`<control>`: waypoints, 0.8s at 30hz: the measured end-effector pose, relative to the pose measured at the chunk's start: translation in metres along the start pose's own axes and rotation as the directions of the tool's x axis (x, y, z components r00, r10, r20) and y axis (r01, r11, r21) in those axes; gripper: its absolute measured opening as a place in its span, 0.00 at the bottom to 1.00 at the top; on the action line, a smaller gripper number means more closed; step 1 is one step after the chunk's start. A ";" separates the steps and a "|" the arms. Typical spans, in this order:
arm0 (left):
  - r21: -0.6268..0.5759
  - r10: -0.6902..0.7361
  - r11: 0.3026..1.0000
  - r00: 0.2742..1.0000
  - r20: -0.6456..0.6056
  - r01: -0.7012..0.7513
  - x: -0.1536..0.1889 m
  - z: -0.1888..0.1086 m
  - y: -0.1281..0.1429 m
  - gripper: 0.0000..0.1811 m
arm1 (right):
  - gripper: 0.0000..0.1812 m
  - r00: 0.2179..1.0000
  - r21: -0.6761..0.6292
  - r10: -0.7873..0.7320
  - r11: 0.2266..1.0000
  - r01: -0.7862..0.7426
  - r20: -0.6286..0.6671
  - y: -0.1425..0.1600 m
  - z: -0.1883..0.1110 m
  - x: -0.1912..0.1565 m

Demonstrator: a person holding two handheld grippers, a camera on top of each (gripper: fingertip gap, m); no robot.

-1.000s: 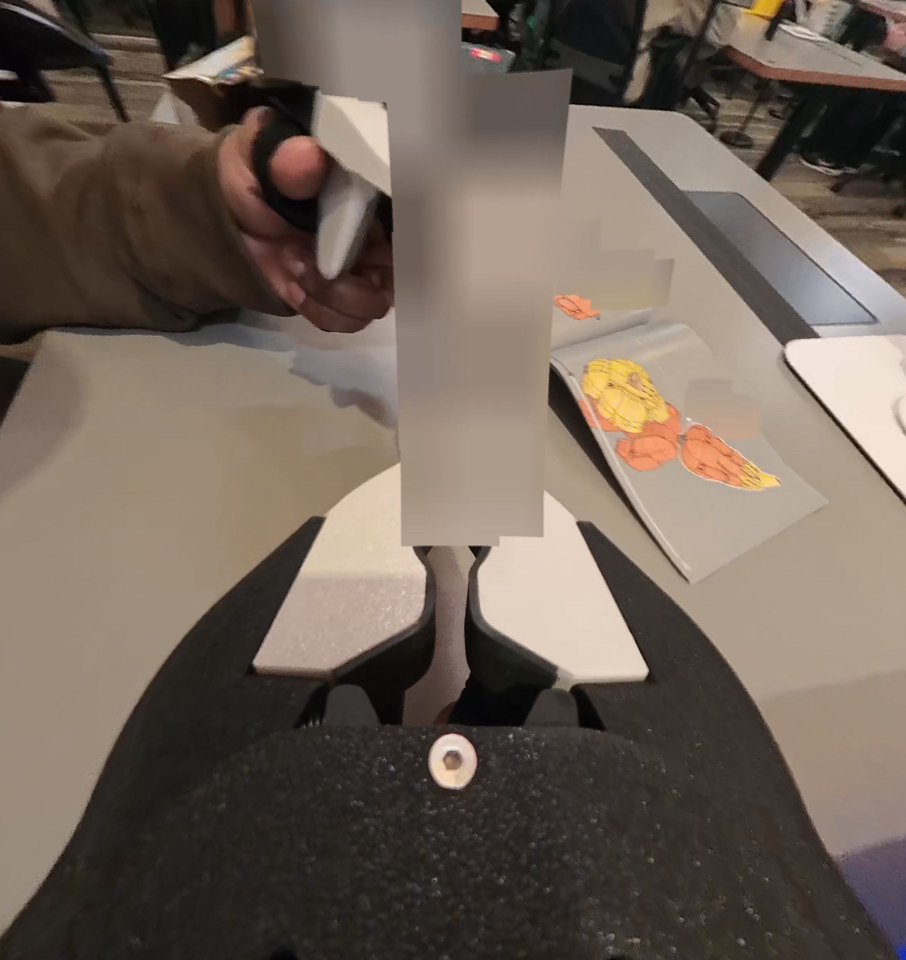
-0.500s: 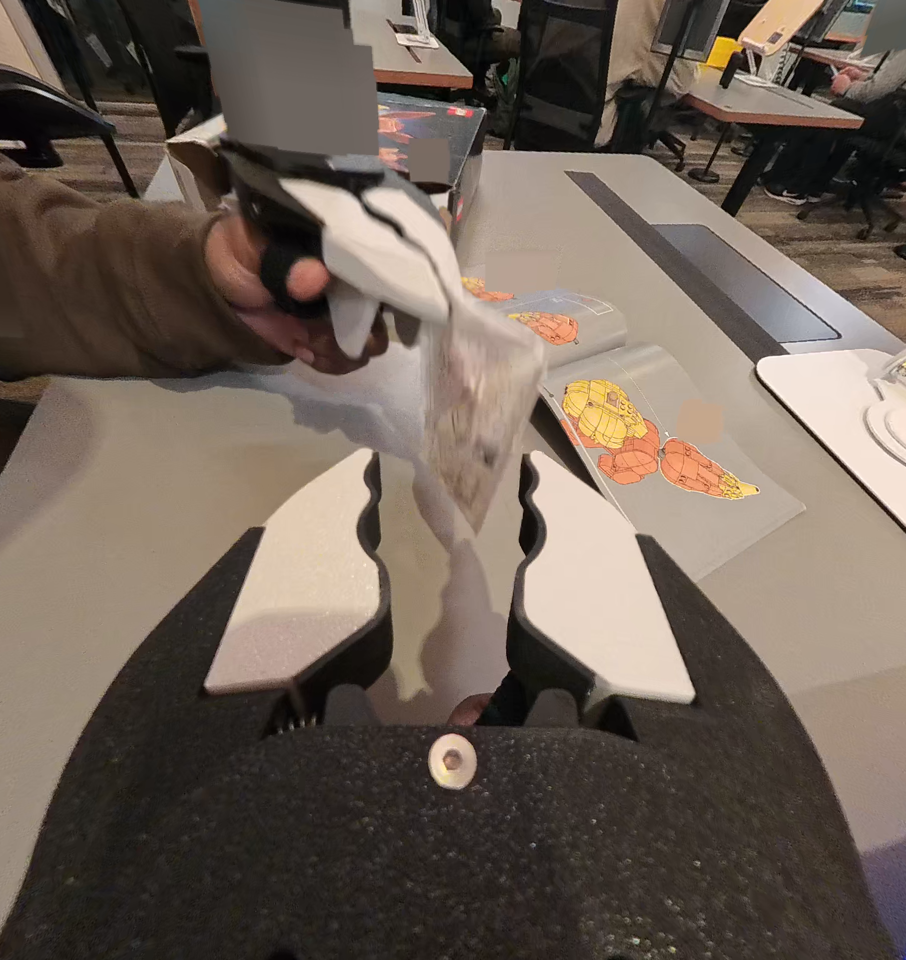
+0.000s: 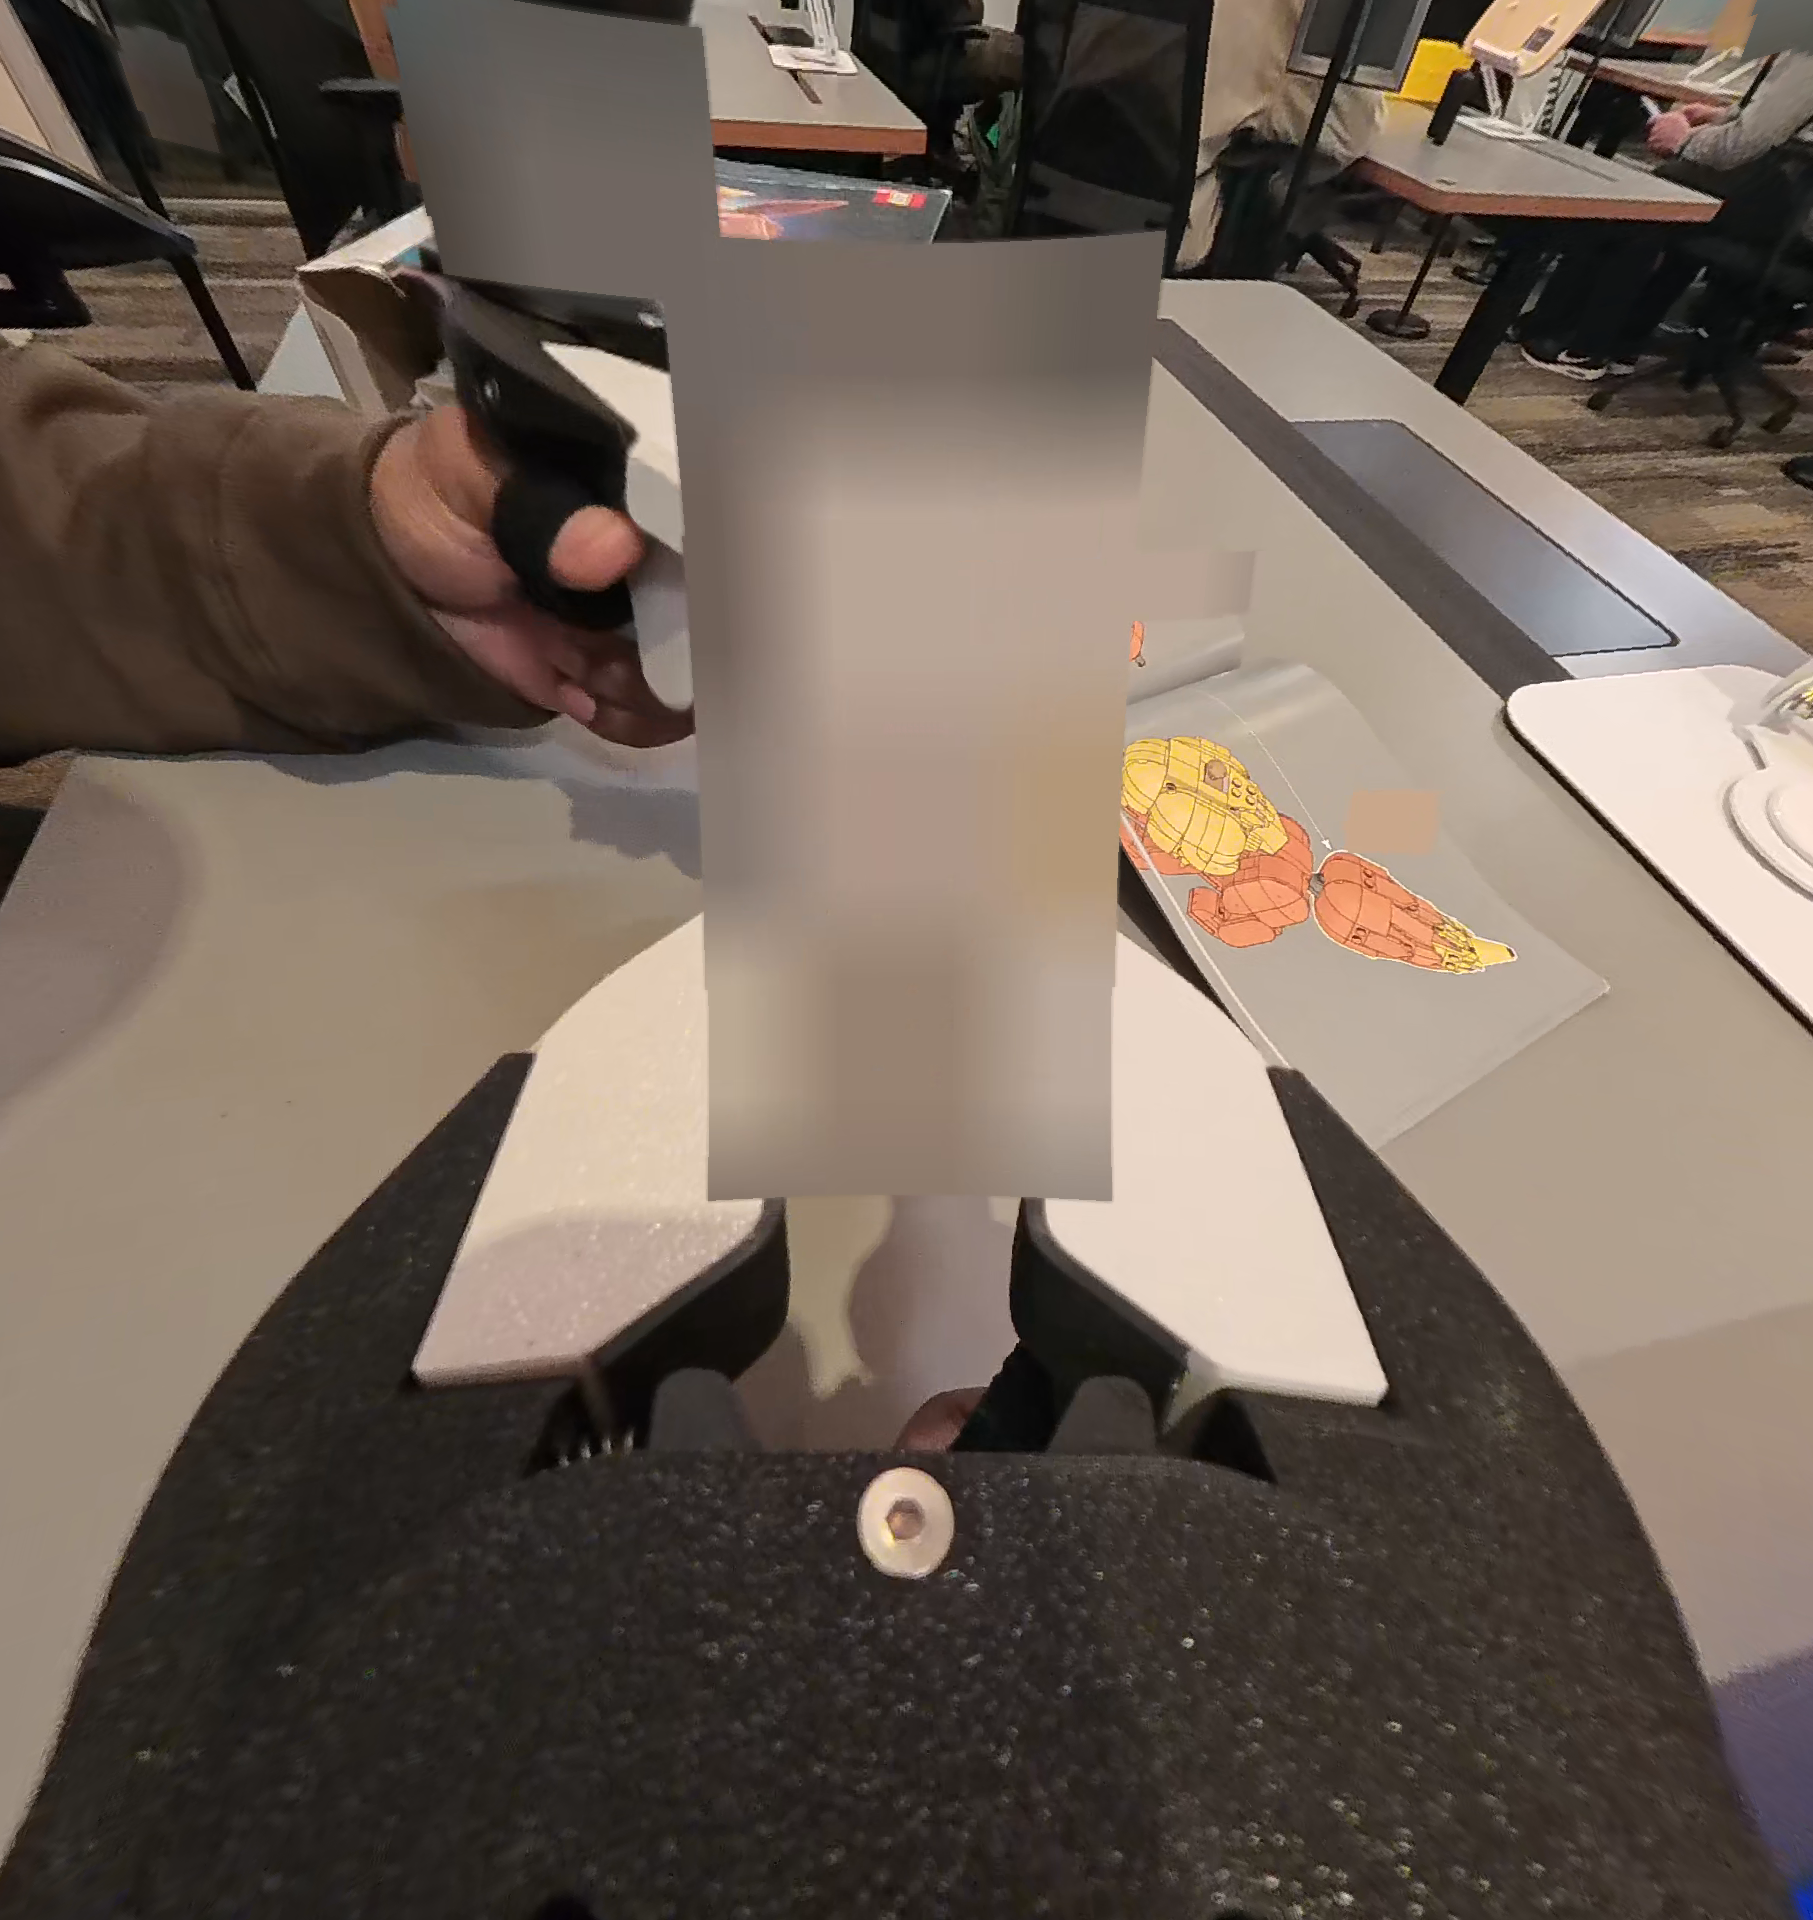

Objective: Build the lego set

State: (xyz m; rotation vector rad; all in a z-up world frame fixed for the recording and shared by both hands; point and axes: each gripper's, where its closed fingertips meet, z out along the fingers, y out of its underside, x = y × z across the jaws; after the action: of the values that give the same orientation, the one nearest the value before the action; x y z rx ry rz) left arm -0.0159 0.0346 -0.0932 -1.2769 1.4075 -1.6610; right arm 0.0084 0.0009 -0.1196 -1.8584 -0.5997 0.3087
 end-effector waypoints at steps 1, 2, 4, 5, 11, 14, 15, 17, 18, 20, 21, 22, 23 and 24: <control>0.022 -0.021 1.000 1.000 -0.020 0.022 0.002 -0.001 -0.003 0.00 | 0.27 1.000 -0.002 0.005 1.000 -0.005 0.001 0.001 0.001 0.000; 0.025 -0.031 0.999 0.999 -0.032 0.032 0.004 -0.001 -0.003 0.00 | 0.27 1.000 -0.003 0.013 1.000 -0.013 0.007 0.001 0.002 -0.001; 0.033 -0.062 0.997 0.996 -0.061 0.064 0.006 0.000 -0.002 0.00 | 0.26 1.000 -0.015 0.025 1.000 -0.025 0.017 0.005 0.005 -0.002; 0.047 -0.091 0.994 0.992 -0.082 0.095 0.006 -0.001 -0.003 0.00 | 0.24 0.999 -0.026 0.027 0.999 -0.026 0.023 0.007 0.007 -0.003; 0.086 -0.242 0.961 0.952 -0.189 0.261 0.006 -0.007 -0.012 0.00 | 0.04 0.999 -0.028 0.034 0.999 -0.033 0.032 0.009 0.007 -0.003; 0.092 -0.276 0.949 0.933 -0.232 0.303 0.005 -0.010 -0.016 0.00 | 0.03 0.998 0.006 0.029 1.000 -0.029 0.058 0.003 0.004 -0.006; 0.090 -0.280 0.947 0.930 -0.238 0.309 0.005 -0.010 -0.015 0.00 | 0.03 0.998 0.008 0.022 1.000 -0.022 0.067 0.002 0.003 -0.008; 0.057 -0.256 0.960 0.941 -0.223 0.275 0.007 -0.008 -0.010 0.00 | 0.03 0.997 -0.017 -0.007 1.000 0.008 0.073 0.007 0.004 -0.010; 0.076 -0.217 0.969 0.960 -0.180 0.233 0.003 -0.009 -0.013 0.00 | 0.03 0.997 -0.015 -0.004 1.000 0.006 0.082 0.008 0.004 -0.011; 0.125 -0.161 0.976 0.978 -0.133 0.178 0.000 -0.013 -0.024 0.00 | 0.09 0.996 0.008 0.024 1.000 -0.025 0.088 0.003 0.004 -0.011; 0.060 -0.126 0.989 0.983 -0.130 0.135 0.004 -0.009 -0.014 0.00 | 0.19 0.997 0.012 0.027 1.000 -0.027 0.072 0.002 0.003 -0.009; 0.004 -0.094 0.995 0.989 -0.117 0.095 0.007 -0.005 -0.004 0.00 | 0.25 0.998 0.013 0.023 1.000 -0.024 0.060 0.001 0.003 -0.007; 0.032 -0.068 0.997 0.994 -0.090 0.071 0.005 -0.006 -0.008 0.00 | 0.29 0.998 0.018 0.020 1.000 -0.021 0.056 0.001 0.003 -0.007; 0.069 -0.074 0.994 0.994 -0.085 0.080 0.005 -0.008 -0.015 0.00 | 0.30 0.998 0.027 0.018 0.999 -0.020 0.053 -0.001 0.002 -0.007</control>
State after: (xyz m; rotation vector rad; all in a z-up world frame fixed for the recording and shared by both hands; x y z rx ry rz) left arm -0.0226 0.0372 -0.0773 -1.2495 1.3481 -1.8177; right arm 0.0011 -0.0006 -0.1200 -1.8351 -0.6114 0.3776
